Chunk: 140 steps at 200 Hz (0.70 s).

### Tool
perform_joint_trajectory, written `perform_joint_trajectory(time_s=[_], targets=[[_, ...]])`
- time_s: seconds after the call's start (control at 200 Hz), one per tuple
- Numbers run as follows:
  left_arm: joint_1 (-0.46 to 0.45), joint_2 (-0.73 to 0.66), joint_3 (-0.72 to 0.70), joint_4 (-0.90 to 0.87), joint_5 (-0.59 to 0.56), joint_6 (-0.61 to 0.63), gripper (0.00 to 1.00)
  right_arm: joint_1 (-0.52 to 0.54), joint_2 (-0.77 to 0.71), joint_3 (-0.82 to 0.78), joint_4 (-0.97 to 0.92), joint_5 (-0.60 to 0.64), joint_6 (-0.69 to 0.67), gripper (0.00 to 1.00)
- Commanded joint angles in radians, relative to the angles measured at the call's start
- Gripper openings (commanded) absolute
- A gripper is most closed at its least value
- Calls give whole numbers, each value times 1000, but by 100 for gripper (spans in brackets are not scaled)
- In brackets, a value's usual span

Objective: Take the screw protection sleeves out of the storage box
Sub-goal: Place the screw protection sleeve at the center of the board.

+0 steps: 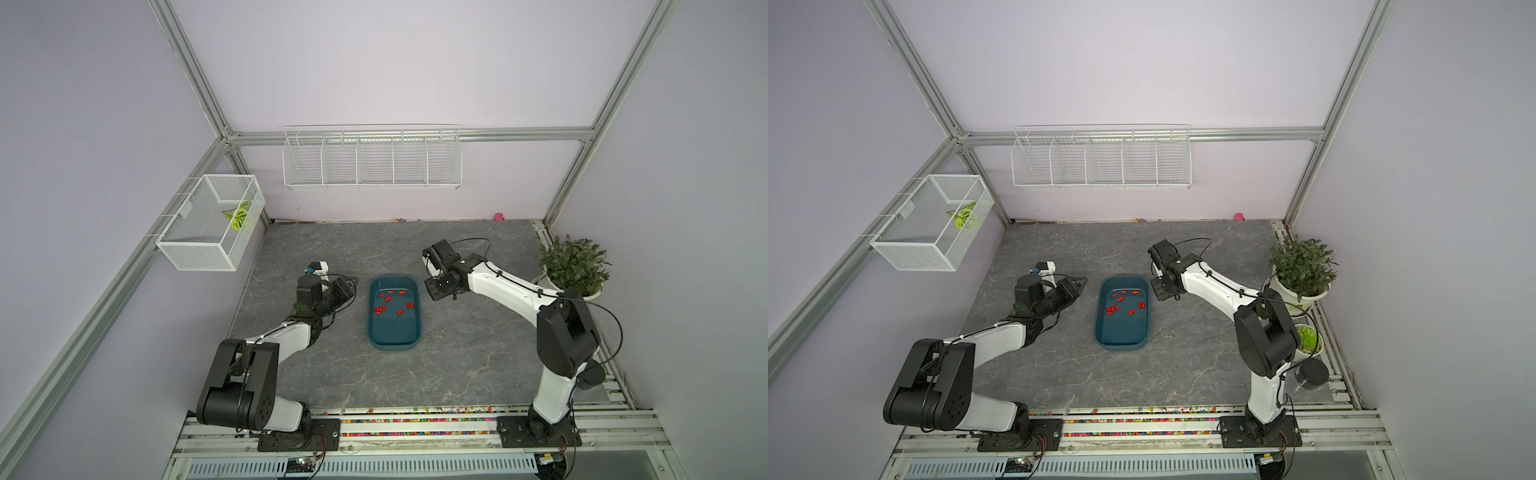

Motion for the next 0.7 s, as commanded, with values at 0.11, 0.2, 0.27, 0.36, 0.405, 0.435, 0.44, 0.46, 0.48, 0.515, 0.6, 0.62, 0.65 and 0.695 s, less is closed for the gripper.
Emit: perform_joint_trajectory(time_s=[0.11, 0.2, 0.27, 0.36, 0.405, 0.435, 0.44, 0.46, 0.48, 0.515, 0.6, 0.62, 0.65, 0.695], targets=[[-3, 13, 25, 11, 14, 8, 47, -51, -31, -55, 22, -2, -8, 16], [-3, 21, 29, 14, 19, 7, 47, -70, -21, -81, 40, -14, -5, 16], [-3, 23, 30, 14, 22, 8, 47, -83, -11, -100, 58, -28, 1, 16], [-3, 23, 31, 16, 20, 6, 47, -92, 6, -107, 67, -38, 3, 16], [-3, 27, 30, 18, 22, 6, 47, -94, 15, -106, 71, -38, 3, 16], [-3, 28, 31, 18, 22, 5, 47, -95, 21, -107, 74, -39, 3, 16], [-3, 28, 31, 18, 22, 6, 47, -96, 21, -106, 74, -39, 4, 16], [-3, 29, 33, 18, 24, 6, 47, -96, 25, -107, 76, -39, 5, 16], [-3, 29, 33, 18, 25, 6, 47, -97, 29, -108, 78, -41, 7, 16], [-3, 29, 33, 18, 24, 5, 47, -99, 37, -113, 83, -48, 9, 16], [-3, 28, 33, 17, 24, 6, 47, -101, 49, -124, 96, -60, 18, 16], [-3, 28, 33, 16, 25, 6, 47, -101, 53, -125, 99, -63, 19, 16], [-3, 29, 33, 15, 26, 5, 47, -100, 56, -127, 101, -65, 19, 16], [-3, 27, 33, 14, 23, 6, 47, -100, 66, -125, 102, -67, 19, 16]])
